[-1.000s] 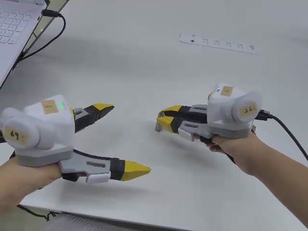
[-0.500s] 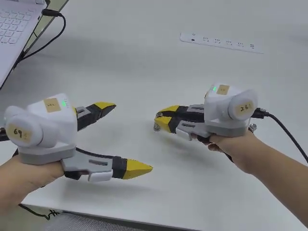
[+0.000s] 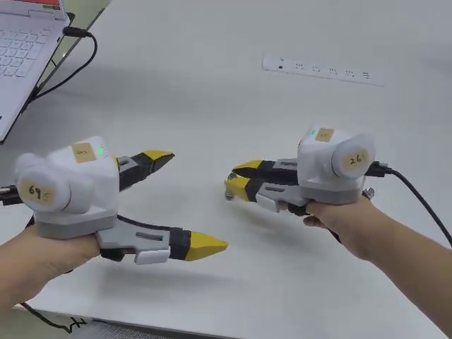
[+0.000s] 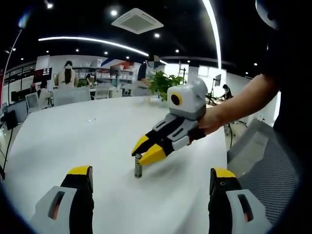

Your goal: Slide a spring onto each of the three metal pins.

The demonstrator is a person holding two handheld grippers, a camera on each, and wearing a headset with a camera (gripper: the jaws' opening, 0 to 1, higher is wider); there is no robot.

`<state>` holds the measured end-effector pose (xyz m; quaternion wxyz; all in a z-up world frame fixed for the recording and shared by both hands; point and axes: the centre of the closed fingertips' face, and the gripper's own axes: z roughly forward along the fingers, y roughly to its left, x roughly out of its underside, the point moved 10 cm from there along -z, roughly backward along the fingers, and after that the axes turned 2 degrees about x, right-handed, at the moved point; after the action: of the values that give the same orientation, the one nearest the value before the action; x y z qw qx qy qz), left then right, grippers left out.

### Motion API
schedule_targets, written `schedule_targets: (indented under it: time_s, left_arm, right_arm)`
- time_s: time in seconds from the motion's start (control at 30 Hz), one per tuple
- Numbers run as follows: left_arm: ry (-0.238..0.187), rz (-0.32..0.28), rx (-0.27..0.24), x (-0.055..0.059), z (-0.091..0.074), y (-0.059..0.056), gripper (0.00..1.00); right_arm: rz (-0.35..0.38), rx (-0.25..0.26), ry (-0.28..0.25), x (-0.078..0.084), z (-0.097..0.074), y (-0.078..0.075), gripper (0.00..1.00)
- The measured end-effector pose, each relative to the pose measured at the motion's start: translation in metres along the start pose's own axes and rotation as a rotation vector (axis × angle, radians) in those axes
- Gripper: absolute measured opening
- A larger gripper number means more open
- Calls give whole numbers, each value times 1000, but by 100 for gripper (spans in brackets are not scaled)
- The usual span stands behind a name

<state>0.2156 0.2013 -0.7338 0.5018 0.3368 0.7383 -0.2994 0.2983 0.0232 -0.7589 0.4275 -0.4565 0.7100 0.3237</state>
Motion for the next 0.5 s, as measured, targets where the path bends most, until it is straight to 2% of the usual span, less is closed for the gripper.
schedule_targets:
  time_s: [0.17,0.23,0.5]
  left_arm:
    - [0,18,14,-9,10,2,97]
    - [-4,24,20,-12,13,1,97]
    - [2,33,34,-16,19,1,97]
  right_arm:
    - [-4,1,-9,-6,-5,1,15]
    - [25,9,-31,-10,-9,1,16]
    - [14,20,-54,-17,-33,-1,22]
